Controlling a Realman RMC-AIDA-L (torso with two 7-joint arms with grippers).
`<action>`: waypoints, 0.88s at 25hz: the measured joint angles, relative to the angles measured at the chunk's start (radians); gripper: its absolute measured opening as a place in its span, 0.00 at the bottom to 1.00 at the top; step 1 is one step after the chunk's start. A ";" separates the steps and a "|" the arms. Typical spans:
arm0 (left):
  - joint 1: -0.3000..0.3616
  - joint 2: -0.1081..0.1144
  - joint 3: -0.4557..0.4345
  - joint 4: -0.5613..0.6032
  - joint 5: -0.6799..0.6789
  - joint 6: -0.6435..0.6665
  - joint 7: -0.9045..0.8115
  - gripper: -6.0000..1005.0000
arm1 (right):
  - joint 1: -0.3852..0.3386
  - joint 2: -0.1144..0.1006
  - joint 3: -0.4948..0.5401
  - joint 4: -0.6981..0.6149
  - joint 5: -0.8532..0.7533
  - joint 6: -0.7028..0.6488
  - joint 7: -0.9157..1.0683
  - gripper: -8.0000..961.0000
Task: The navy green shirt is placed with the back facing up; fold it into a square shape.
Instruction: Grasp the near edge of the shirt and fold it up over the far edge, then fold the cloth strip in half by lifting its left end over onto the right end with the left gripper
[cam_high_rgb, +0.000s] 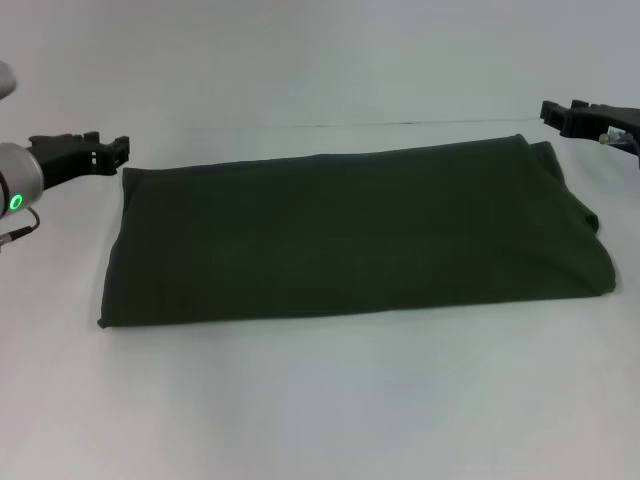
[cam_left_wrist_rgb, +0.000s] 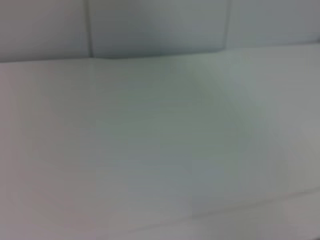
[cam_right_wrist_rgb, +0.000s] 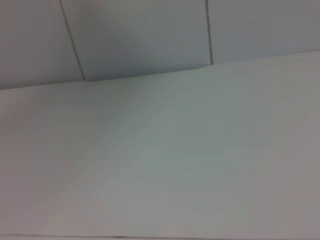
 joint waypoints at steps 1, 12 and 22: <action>0.006 -0.001 0.001 0.009 -0.023 -0.002 -0.001 0.25 | 0.001 0.001 0.000 -0.003 0.000 0.001 0.002 0.32; 0.126 0.025 -0.002 0.105 -0.303 0.435 -0.001 0.60 | -0.055 -0.022 0.001 -0.102 0.000 -0.287 0.145 0.67; 0.189 0.018 -0.033 0.137 -0.324 0.679 -0.028 0.73 | -0.173 -0.015 0.001 -0.189 0.000 -0.584 0.224 0.73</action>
